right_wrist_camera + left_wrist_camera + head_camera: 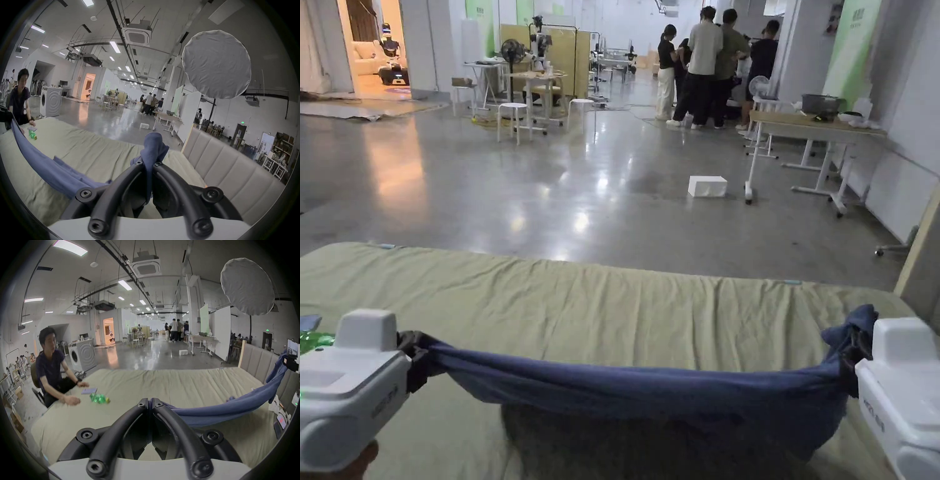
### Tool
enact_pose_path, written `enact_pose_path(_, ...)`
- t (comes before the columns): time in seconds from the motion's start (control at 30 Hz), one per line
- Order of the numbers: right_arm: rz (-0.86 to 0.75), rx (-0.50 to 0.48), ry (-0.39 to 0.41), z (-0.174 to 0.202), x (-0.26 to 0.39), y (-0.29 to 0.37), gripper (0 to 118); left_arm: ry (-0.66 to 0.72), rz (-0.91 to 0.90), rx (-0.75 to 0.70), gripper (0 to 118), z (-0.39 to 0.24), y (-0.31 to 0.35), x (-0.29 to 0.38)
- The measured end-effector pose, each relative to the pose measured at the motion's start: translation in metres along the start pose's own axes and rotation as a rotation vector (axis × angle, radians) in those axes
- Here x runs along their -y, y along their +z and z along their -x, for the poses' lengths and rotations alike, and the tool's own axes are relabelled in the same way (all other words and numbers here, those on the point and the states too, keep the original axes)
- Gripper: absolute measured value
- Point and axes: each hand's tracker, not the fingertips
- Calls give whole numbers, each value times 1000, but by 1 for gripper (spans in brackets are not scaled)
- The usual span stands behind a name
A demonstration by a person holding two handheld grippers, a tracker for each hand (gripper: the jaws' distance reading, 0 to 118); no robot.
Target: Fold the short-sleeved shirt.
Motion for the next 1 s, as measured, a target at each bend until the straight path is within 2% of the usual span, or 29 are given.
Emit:
enact_pose_path(0.1, 42, -7, -5, 4, 25, 39, 5, 22, 29, 12, 4, 8, 21, 43)
enact_pose_path(0.13, 31, 5, 33, 8, 33, 53, 5, 6, 40, 6, 4, 11, 28, 63)
enact_pose_path(0.17, 56, 14, 31, 10, 37, 70, 5, -22, 60, 2, 4, 10, 39, 76)
enact_pose_path(0.3, 150, -9, -21, 16, 63, 115, 5, 17, 147, 15, 4, 27, 58, 119)
enact_pose_path(0.43, 265, -15, -7, 26, 100, 141, 5, -8, 251, -2, 4, 21, 79, 155)
enact_pose_path(0.6, 413, -11, 25, 39, 155, 146, 5, -30, 465, 45, 4, 11, 78, 199)
enact_pose_path(0.67, 486, -27, 0, 43, 180, 144, 5, -43, 511, 58, 4, 5, 73, 214)
enact_pose_path(0.73, 569, -46, 8, 45, 203, 135, 5, -39, 575, 60, 4, 0, 66, 227)
enact_pose_path(0.77, 593, -65, -31, 46, 213, 133, 5, -43, 610, 73, 4, -2, 59, 233)
enact_pose_path(0.83, 639, -54, -38, 46, 225, 128, 7, -60, 648, 72, 4, -7, 51, 243)
enact_pose_path(0.9, 632, -27, -32, 47, 228, 127, 14, -42, 680, 85, 4, -14, 48, 247)
enact_pose_path(0.93, 636, -26, -25, 48, 227, 126, 23, -34, 680, 83, 4, -15, 46, 251)
enact_pose_path(0.97, 630, -20, -23, 49, 220, 129, 42, -12, 686, 85, 6, -16, 45, 254)
enact_pose_path(1.0, 624, -9, -24, 50, 216, 130, 64, 9, 702, 86, 13, -17, 44, 256)
